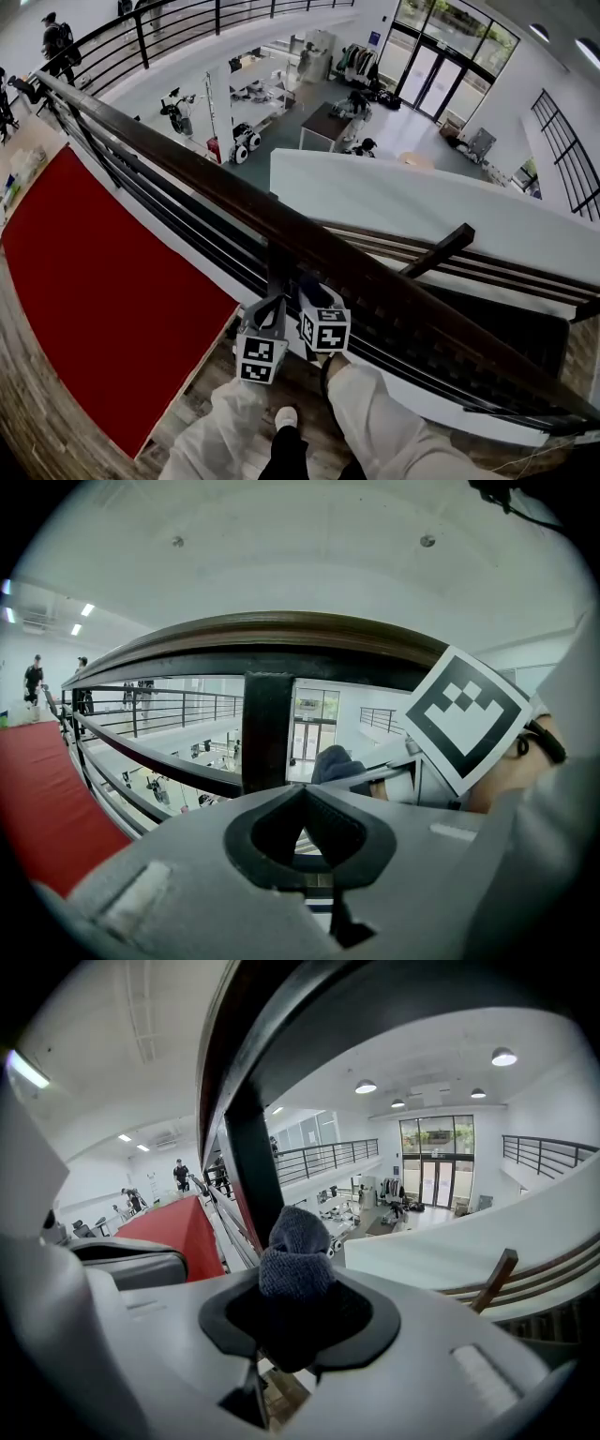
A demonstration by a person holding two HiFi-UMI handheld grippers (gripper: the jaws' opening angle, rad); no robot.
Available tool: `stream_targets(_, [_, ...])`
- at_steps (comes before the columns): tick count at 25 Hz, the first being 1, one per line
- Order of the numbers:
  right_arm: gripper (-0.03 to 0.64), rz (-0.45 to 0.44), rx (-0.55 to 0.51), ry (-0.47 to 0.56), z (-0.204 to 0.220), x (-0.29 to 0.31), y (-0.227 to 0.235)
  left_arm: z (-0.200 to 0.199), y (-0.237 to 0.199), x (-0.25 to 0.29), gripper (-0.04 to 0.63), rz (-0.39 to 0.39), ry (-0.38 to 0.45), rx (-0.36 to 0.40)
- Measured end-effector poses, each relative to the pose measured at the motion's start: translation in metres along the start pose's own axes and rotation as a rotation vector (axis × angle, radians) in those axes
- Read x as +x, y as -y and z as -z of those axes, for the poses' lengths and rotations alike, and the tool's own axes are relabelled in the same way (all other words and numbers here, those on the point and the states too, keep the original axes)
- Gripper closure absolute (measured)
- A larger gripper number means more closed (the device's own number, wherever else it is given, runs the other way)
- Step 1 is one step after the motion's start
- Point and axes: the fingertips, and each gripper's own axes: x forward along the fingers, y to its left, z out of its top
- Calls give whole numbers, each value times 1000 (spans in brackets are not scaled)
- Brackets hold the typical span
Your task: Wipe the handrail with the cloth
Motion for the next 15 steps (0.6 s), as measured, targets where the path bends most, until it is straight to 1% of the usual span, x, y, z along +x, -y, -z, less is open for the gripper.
stream_targets(4, [503,-4,-12,5,4,-11,9,3,11,0,601,-3,-4,9])
stream_targets(9, [502,-14,-31,8,11,-24,26,14,30,2,601,-10,-35,37])
stream_targets(12, [502,-10,-25,10,19,-35,35,16,43,-1,601,-5,-42,55])
stream_targets(15, [503,-7,-17,11,25,-45,43,16,56,-2,601,0,-43,57])
